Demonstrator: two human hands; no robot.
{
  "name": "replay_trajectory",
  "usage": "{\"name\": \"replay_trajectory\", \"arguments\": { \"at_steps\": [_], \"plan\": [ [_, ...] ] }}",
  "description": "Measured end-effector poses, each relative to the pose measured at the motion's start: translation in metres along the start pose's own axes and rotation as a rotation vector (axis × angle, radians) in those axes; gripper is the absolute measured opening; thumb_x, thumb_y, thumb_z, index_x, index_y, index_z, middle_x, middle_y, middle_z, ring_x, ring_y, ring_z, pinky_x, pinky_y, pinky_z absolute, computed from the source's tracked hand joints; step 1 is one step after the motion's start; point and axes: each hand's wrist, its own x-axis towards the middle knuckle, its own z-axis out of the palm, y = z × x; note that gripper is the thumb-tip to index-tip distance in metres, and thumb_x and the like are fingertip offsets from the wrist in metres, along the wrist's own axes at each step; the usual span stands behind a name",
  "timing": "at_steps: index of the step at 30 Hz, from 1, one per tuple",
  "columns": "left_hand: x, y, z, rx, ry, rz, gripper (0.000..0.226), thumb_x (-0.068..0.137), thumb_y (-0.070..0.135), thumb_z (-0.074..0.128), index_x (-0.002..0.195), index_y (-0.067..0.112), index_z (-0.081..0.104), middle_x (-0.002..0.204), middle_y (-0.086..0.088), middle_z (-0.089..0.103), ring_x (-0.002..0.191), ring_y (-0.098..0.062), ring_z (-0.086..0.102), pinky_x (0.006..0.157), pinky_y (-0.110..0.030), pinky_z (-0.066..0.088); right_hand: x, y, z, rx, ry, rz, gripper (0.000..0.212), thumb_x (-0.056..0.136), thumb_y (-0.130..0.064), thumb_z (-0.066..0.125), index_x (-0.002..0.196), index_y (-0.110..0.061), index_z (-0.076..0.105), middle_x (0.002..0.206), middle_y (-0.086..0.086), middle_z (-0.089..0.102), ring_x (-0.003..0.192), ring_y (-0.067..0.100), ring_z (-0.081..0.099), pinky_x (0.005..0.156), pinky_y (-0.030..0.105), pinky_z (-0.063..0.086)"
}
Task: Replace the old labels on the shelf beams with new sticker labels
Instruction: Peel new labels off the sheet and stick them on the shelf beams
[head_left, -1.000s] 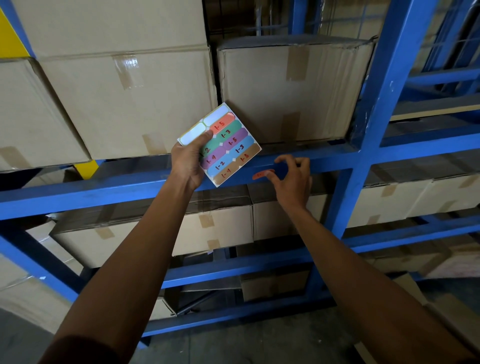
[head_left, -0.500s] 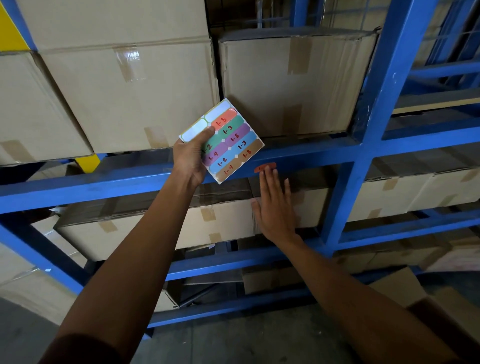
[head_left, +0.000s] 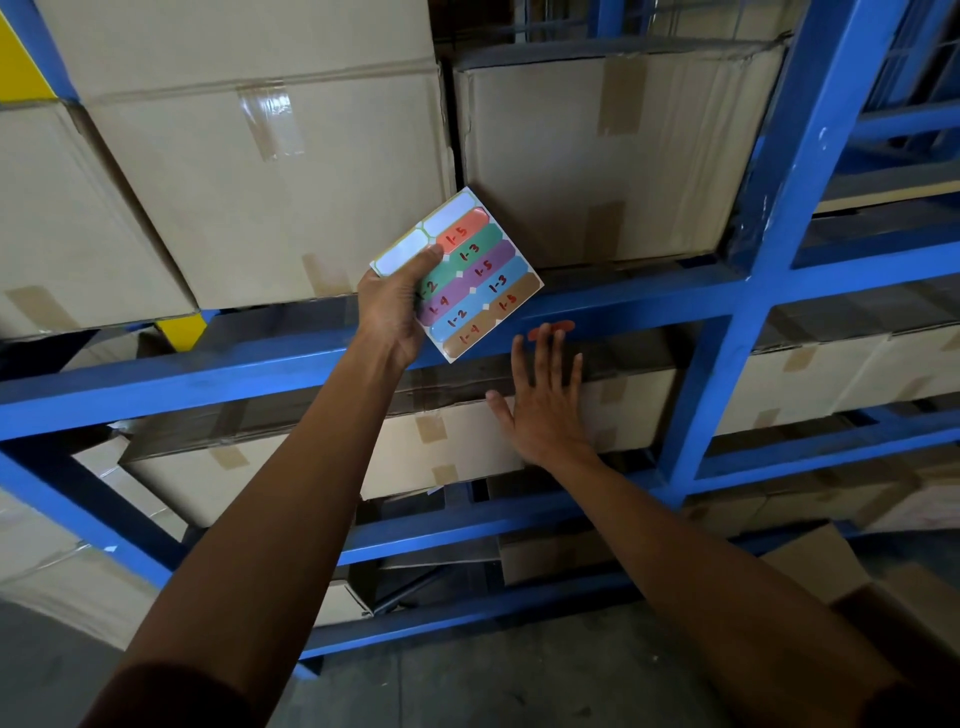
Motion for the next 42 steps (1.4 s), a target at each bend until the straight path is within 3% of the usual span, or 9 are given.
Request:
{"name": "replay_trajectory", "arguments": {
  "at_steps": [6, 11, 16, 18, 23, 37, 42],
  "plan": [
    [-0.002, -0.004, 0.011, -0.008, -0.044, -0.008, 0.033, 0.088, 0.007, 0.072, 0.120, 0.006, 0.063, 0.116, -0.019, 0.072, 0.096, -0.032, 0.070, 0.090, -0.050, 0.059, -0.008, 0.006, -0.010, 0.146, 0.174, -0.023, 0.077, 0.097, -0.050, 0.029, 0.154, -0.016, -0.009, 0.163, 0.007, -0.011, 0.151, 0.020, -0.010, 0.122, 0.050, 0.001],
    [0.001, -0.003, 0.008, -0.010, -0.039, -0.008, 0.041, 0.088, 0.007, 0.073, 0.127, 0.004, 0.062, 0.117, -0.020, 0.072, 0.097, -0.033, 0.071, 0.088, -0.050, 0.059, -0.004, -0.002, -0.005, 0.002, 0.132, 0.102, 0.080, 0.096, -0.057, 0.020, 0.153, -0.013, -0.014, 0.162, 0.008, -0.019, 0.150, 0.022, -0.012, 0.119, 0.055, -0.002],
    [0.006, -0.001, 0.005, -0.014, -0.045, 0.007, 0.034, 0.088, 0.007, 0.073, 0.120, 0.004, 0.064, 0.116, -0.020, 0.072, 0.095, -0.032, 0.071, 0.086, -0.048, 0.060, 0.002, -0.013, 0.004, 0.024, 0.092, 0.165, 0.085, 0.093, -0.066, 0.009, 0.147, -0.012, -0.028, 0.156, 0.009, -0.032, 0.148, 0.022, -0.020, 0.120, 0.055, -0.003],
    [0.008, -0.002, 0.005, -0.022, -0.048, 0.000, 0.030, 0.088, 0.006, 0.073, 0.116, 0.006, 0.065, 0.114, -0.020, 0.072, 0.093, -0.031, 0.071, 0.086, -0.048, 0.061, 0.001, -0.008, 0.004, 0.003, 0.107, 0.141, 0.085, 0.093, -0.066, 0.011, 0.149, -0.013, -0.025, 0.157, 0.008, -0.030, 0.148, 0.021, -0.022, 0.120, 0.055, -0.006],
    [0.011, -0.008, 0.010, -0.020, -0.058, -0.012, 0.030, 0.088, 0.007, 0.073, 0.116, 0.007, 0.064, 0.109, -0.017, 0.074, 0.092, -0.029, 0.072, 0.085, -0.048, 0.061, -0.003, 0.016, -0.001, -0.106, 0.161, 0.079, 0.078, 0.096, -0.061, 0.022, 0.155, -0.019, -0.006, 0.163, 0.004, -0.013, 0.151, 0.029, -0.009, 0.118, 0.056, -0.009],
    [0.019, -0.010, 0.019, -0.042, -0.080, -0.007, 0.025, 0.089, 0.006, 0.072, 0.113, 0.009, 0.065, 0.116, -0.022, 0.071, 0.096, -0.033, 0.069, 0.092, -0.053, 0.057, -0.003, 0.028, 0.001, -0.040, 0.152, 0.116, 0.073, 0.095, -0.064, 0.016, 0.155, -0.028, -0.005, 0.161, 0.014, -0.016, 0.149, 0.026, -0.012, 0.119, 0.055, 0.009],
    [0.017, -0.010, 0.023, -0.053, -0.080, -0.005, 0.027, 0.089, 0.006, 0.072, 0.114, 0.009, 0.065, 0.119, -0.022, 0.070, 0.094, -0.031, 0.070, 0.090, -0.051, 0.058, 0.000, 0.020, 0.001, -0.006, 0.089, 0.134, 0.081, 0.092, -0.069, 0.018, 0.153, -0.026, -0.015, 0.158, 0.016, -0.026, 0.148, 0.032, -0.017, 0.118, 0.056, 0.004]
  ]
}}
